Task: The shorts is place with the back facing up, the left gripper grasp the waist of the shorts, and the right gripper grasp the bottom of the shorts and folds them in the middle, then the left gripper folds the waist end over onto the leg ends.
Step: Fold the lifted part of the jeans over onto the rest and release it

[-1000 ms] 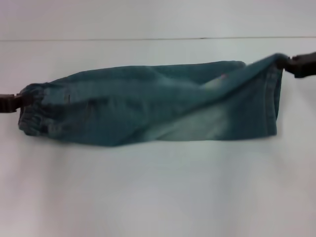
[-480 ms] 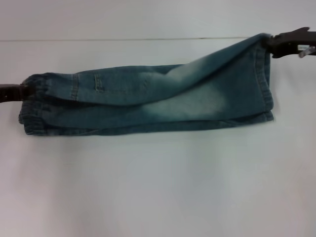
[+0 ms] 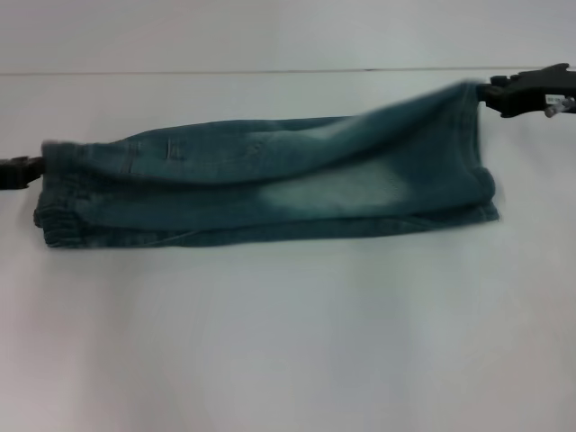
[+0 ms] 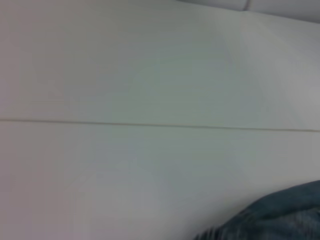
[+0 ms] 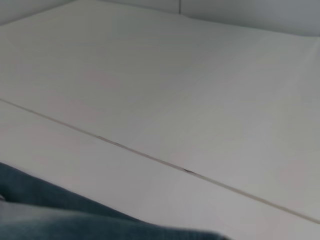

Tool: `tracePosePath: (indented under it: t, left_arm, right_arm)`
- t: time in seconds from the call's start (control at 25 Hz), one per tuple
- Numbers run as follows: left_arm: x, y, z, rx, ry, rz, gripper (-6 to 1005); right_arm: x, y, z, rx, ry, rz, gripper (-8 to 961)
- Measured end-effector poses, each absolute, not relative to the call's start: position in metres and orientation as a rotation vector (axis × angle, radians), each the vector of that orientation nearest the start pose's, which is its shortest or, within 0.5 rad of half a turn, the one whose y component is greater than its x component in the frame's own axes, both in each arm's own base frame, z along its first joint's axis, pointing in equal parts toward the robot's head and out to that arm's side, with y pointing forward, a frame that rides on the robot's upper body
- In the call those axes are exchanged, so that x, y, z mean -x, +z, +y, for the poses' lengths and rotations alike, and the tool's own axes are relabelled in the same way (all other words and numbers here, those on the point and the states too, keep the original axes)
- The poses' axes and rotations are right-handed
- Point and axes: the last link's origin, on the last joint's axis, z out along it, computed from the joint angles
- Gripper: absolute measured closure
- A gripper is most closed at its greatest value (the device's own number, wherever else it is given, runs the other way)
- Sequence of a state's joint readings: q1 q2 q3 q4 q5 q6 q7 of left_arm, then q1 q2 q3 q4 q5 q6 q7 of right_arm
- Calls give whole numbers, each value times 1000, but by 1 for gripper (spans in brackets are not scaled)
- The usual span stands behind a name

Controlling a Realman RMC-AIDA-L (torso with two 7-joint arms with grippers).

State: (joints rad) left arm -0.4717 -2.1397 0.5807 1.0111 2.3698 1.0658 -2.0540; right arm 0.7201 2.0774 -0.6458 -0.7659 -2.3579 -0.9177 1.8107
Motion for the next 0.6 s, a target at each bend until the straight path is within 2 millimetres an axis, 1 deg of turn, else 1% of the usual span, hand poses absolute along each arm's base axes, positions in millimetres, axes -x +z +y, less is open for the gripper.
tracePosePath:
  t: [0.08,0.24,0.28,0.4,0.52,0.6]
  left_arm:
    - [338,74,367,1957,-244,-1187,839]
    - [341,78,365,1978,-183,-1125,691]
    - [342,79,363,1985,-174,-1107,654]
    - [340,89,356,1995,-184,-1046,590]
    - [337,96,340,2048,-243,-974,525]
    - [338,95,326,2099,-273,-929,482]
  right_arm:
    - [-276,48,439,2176,185,833,745]
    - [-282,53,435,2158,196,849,592]
    - [-282,55,434,2155,202,850,569]
    - [-283,59,426,2165,235,838,501]
    - [-282,60,416,2202,285,821,434]
    - [-282,62,408,2220,336,820,388]
